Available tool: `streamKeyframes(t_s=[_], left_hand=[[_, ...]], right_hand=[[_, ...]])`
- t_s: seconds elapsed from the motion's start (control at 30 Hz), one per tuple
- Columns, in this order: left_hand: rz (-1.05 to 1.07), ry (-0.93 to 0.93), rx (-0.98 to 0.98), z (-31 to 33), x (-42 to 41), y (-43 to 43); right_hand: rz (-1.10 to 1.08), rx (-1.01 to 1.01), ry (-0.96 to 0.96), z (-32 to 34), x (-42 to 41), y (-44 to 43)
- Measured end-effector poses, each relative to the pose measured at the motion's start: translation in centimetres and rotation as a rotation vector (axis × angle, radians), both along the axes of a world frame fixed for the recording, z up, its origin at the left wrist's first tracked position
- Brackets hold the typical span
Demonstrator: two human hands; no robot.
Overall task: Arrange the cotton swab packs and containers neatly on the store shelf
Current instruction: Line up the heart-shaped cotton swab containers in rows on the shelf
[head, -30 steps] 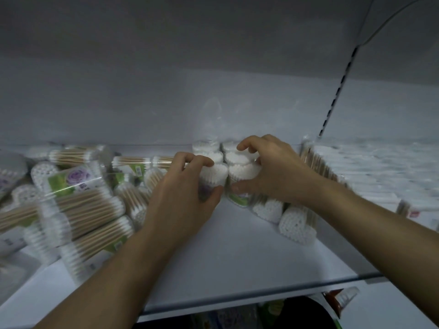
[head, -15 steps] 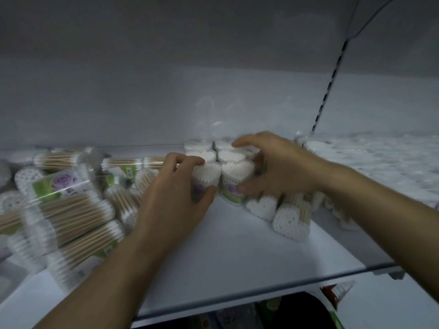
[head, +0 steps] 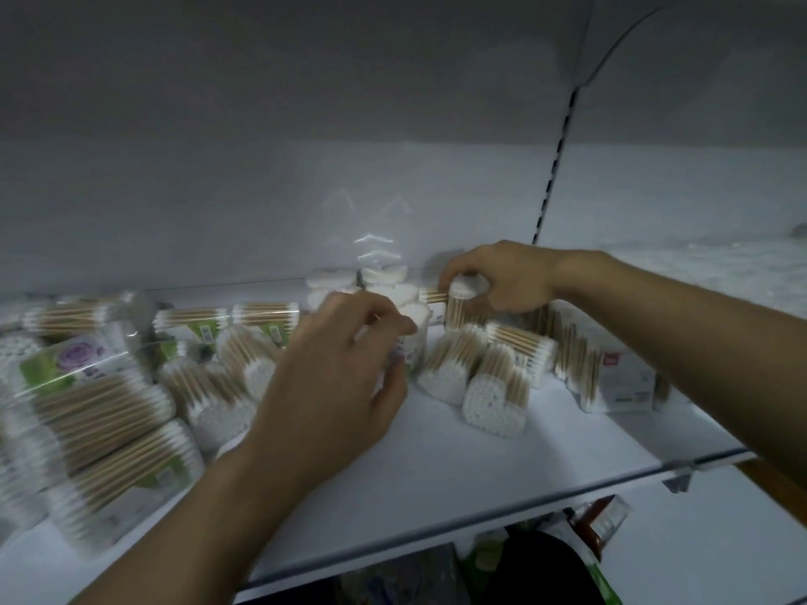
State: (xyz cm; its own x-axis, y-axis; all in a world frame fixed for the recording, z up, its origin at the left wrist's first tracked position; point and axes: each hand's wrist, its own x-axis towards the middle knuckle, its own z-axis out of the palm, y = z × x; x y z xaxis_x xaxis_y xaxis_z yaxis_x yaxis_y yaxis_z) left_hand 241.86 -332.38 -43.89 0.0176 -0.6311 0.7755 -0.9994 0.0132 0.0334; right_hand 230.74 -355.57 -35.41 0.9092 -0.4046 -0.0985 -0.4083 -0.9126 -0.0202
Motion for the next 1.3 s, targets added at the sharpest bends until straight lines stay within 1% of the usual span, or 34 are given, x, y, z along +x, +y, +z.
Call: streamKeyframes(t_s=[0.1, 0.2, 0.27, 0.33, 0.4, 0.5, 0.57, 0.67, 0.73, 0.8, 0.87, 0.9, 0.93, 0.97, 1.03, 1.17, 1.2, 1.3], left_hand=[[-0.057, -0.138, 0.146, -0.2, -1.0, -1.1], [-0.044, -0.214, 0.261, -0.4, -1.5, -2.3], [-0.017, -0.255, 0.32, -0.5, -1.5, -3.2], [-0.002, -0.28, 0.317, -0.7, -1.6, -3.9], [-0.011, -0.277, 0.269, -0.9, -1.8, -4.3], [-0.052, -0.245, 0.189, -1.1, -2.0, -4.5], [-0.106, -0.187, 0.132, -1.0, -1.8, -4.2], [-0.184, -0.007, 0.088, -0.7, -1.3, -2.9], [-0.227, 0.199, 0.084, -0.2, -0.9, -1.4], [-0.237, 0.41, 0.085, 0.2, -0.5, 0.5], [-0.27, 0.675, 0.074, 0.5, -0.2, 2.2], [-0.305, 0.84, 0.057, 0.7, -0.3, 2.9], [-0.34, 0.99, 0.037, 0.9, -0.3, 3.7], [-0.366, 1.115, 0.017, 1.0, -0.3, 4.3], [-0.395, 1.284, -0.015, 1.1, -0.5, 5.6], [-0.385, 1.488, -0.062, 0.3, -1.0, 7.2], [-0.404, 1.532, -0.064, -0.1, -1.0, 7.4], [-0.486, 1.653, -0.051, -1.0, -0.7, 7.6]], right_hand=[[-0.025, -0.044, -0.153, -0.2, -0.3, -0.4], [-0.043, -0.06, -0.328, 0.6, -1.6, -0.2], [-0.037, -0.055, -0.41, 1.0, -2.6, 0.1], [-0.027, -0.058, -0.455, 1.2, -3.6, 0.7], [-0.012, -0.069, -0.491, 1.0, -4.3, 1.1], [-0.018, -0.069, -0.555, 0.7, -4.9, 1.2], [-0.039, -0.072, -0.619, 0.6, -5.1, 1.2], [-0.031, -0.008, -0.693, 0.6, -5.3, 1.9], [0.006, 0.061, -0.71, 0.5, -5.4, 2.6], [0.034, 0.22, -0.738, 0.5, -5.4, 3.3], [0.056, 0.451, -0.729, 0.6, -5.6, 4.2], [0.069, 0.536, -0.69, 0.6, -5.7, 4.6], [0.086, 0.574, -0.642, 0.5, -5.9, 4.9], [0.103, 0.566, -0.601, 0.4, -6.0, 5.3], [0.131, 0.458, -0.565, 0.4, -6.1, 6.1], [0.081, 0.155, -0.461, 0.6, -6.3, 7.3], [0.045, 0.123, -0.43, 0.7, -6.2, 7.5], [-0.065, 0.108, -0.342, 0.7, -5.5, 8.3]])
